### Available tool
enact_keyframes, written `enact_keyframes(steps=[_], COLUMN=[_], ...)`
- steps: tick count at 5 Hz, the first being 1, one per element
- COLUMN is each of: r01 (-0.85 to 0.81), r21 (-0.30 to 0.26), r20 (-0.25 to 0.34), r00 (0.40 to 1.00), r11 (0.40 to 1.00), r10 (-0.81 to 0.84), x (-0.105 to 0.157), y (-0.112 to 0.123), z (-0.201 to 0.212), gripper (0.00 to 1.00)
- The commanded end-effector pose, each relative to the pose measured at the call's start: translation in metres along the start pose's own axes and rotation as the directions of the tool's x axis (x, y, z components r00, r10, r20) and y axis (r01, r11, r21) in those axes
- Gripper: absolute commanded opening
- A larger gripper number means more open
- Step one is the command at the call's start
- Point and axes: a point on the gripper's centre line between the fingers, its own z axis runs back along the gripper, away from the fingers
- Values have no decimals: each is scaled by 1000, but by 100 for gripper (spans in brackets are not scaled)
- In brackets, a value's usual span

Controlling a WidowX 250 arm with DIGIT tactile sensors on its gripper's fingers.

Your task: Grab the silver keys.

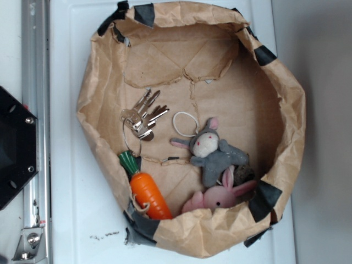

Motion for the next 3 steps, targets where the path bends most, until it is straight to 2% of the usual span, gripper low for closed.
enact_keyframes(steps=[1,2,3], r01=[0,-162,-288], r21=[0,-42,3], r20=[0,34,38], r00=[1000,986,957], r11=[1000,986,958], r10=[0,163,287], x=[0,48,97], y=[0,-18,-25], z=[0,-11,-36], gripper=[100,100,100])
